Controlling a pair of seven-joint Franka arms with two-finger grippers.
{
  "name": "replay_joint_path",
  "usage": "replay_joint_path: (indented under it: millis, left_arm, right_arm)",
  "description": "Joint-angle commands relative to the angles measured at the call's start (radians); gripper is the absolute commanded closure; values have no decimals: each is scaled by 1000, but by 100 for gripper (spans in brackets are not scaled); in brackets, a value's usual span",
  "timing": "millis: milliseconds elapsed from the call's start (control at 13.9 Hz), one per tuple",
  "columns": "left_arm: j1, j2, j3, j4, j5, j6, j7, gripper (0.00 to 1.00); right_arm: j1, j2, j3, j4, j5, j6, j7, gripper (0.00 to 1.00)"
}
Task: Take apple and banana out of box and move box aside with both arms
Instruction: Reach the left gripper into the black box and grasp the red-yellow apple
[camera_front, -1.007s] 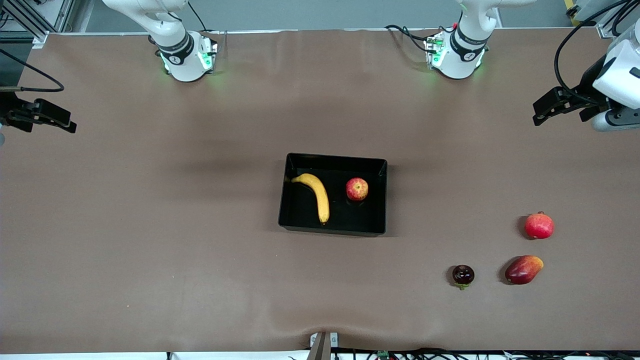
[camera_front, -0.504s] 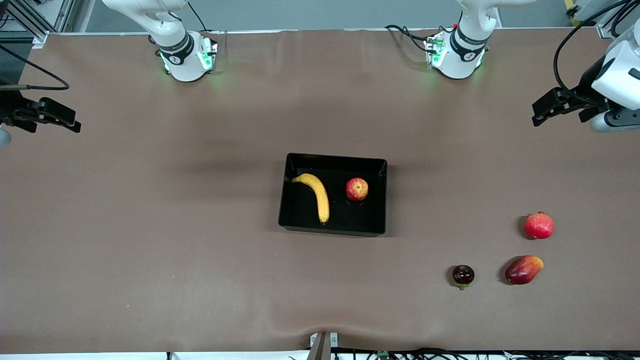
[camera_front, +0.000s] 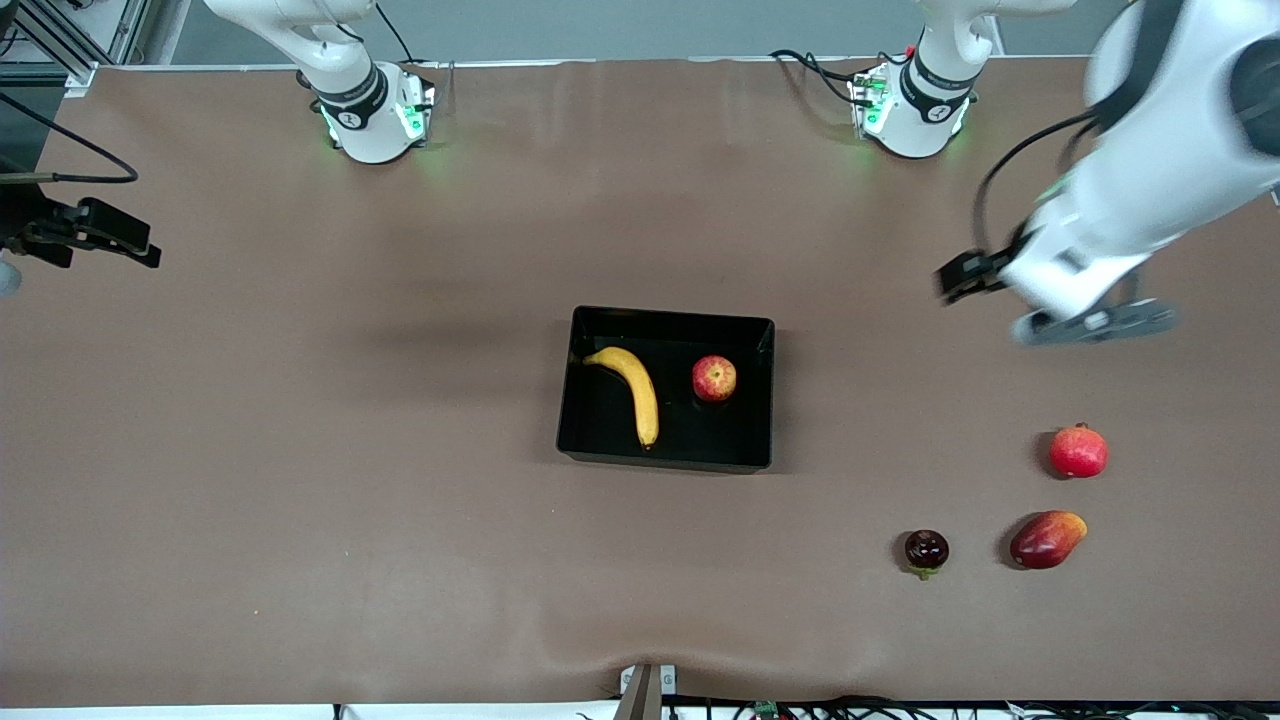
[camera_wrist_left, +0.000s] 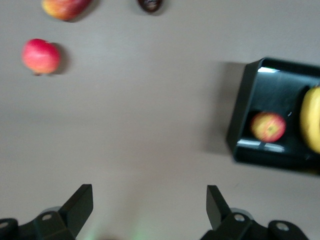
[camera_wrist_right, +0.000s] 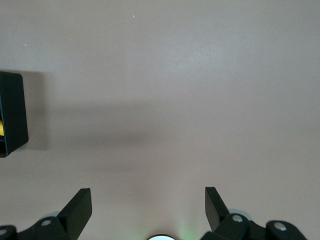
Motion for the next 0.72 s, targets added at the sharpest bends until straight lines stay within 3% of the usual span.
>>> replay_joint_path:
  millis: [0,432,647]
  left_arm:
    - [-91,129,-2,66,-5,75,-197,0]
    - [-258,383,-2,183,-2,258,-564,0]
    - [-316,491,8,217,1,360,-645,0]
  right_arm:
    - [-6,19,-2,29,-6,-3,-1,0]
    - [6,24,-2,29,0,-3,1,0]
    - [29,48,1,28,10,-2,-1,0]
